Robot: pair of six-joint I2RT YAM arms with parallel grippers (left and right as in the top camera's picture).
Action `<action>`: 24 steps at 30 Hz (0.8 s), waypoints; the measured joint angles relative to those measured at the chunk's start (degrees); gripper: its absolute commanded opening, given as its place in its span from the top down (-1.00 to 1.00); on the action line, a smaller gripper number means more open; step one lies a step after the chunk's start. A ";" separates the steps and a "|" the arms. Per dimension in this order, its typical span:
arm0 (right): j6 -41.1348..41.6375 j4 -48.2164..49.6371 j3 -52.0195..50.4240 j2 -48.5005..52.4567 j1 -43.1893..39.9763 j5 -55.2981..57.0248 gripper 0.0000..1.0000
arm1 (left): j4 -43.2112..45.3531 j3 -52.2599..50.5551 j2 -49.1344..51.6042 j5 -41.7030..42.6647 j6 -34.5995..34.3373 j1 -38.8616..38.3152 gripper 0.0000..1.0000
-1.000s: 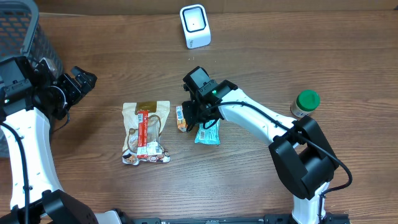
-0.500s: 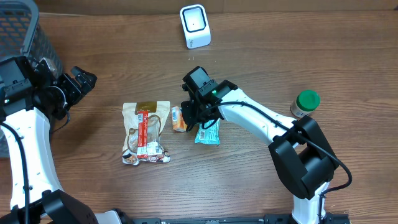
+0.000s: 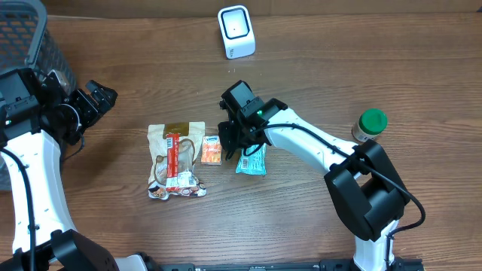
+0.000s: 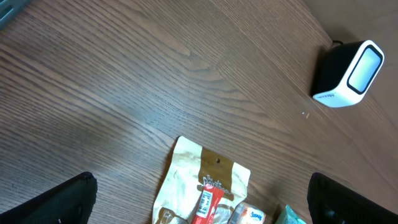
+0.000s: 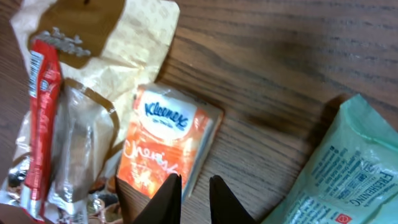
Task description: Scan the item barcode
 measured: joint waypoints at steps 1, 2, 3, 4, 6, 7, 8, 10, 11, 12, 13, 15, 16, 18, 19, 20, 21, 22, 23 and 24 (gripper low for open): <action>0.28 0.04 -0.28 0.02 0.00 0.00 0.62 | 0.00 0.00 0.00 0.00 0.00 0.00 -0.99; 0.52 0.09 -0.52 0.04 0.00 0.02 0.62 | 0.00 0.00 0.00 0.00 0.00 0.00 -0.99; 1.03 0.13 -0.70 0.09 0.00 -0.02 0.62 | 0.00 0.00 0.00 0.00 0.00 0.00 -0.99; 1.46 0.17 -0.74 0.13 0.00 0.00 0.61 | 0.00 0.00 0.00 0.00 0.02 0.00 -0.99; 1.97 0.37 -0.74 0.15 0.00 0.02 0.52 | 0.00 0.00 0.00 0.00 0.00 0.00 -0.99; 2.14 0.37 -0.74 0.15 0.00 0.00 0.46 | 0.00 0.00 0.00 0.00 0.02 0.00 -0.99; 2.34 0.42 -0.74 0.15 0.00 0.00 0.44 | 0.00 0.00 0.00 0.00 0.00 0.00 -0.99; 2.75 0.46 -0.74 0.15 0.09 -0.02 0.42 | 0.00 0.00 0.00 0.00 0.00 0.00 -0.99; 2.82 0.59 -0.74 0.15 0.13 -0.13 0.42 | 0.00 0.00 0.00 0.00 0.00 0.00 -0.99; 2.86 0.74 -0.74 0.15 0.24 -0.11 0.42 | 0.00 0.00 0.00 0.00 0.00 0.00 -0.99; 2.95 0.83 -0.74 0.15 0.35 -0.15 0.42 | 0.00 0.00 0.00 0.00 0.00 0.00 -0.99; 2.99 1.33 -0.74 0.15 0.85 -0.15 0.42 | 0.00 0.00 0.00 0.00 0.00 0.00 -0.98; 2.99 1.62 -0.74 0.15 1.27 -0.17 0.42 | 0.00 0.00 0.00 0.00 0.00 0.00 -0.99; 3.02 2.14 -0.74 0.15 2.01 -0.17 0.42 | 0.00 0.00 0.00 0.00 0.00 0.00 -0.99; 3.02 2.40 -0.74 0.15 2.38 -0.20 0.42 | 0.00 0.00 0.00 0.00 0.00 0.00 -0.99; 2.99 2.64 -0.74 0.15 2.71 -0.20 0.42 | 0.00 0.00 0.00 0.00 0.00 0.00 -0.99; 3.02 2.82 -0.76 0.15 3.02 -0.20 0.42 | 0.00 0.00 0.00 0.00 0.00 0.00 -0.99; 3.13 2.93 -0.76 0.15 3.19 -0.20 0.42 | 0.00 0.00 0.00 0.00 0.00 0.00 -0.99; 3.23 2.93 -0.76 0.15 3.30 -0.17 0.42 | 0.00 0.00 0.00 0.00 0.00 0.00 -0.99; 3.82 2.97 -0.76 0.15 3.45 -0.09 0.42 | 0.00 0.00 0.00 0.00 0.00 0.00 -0.99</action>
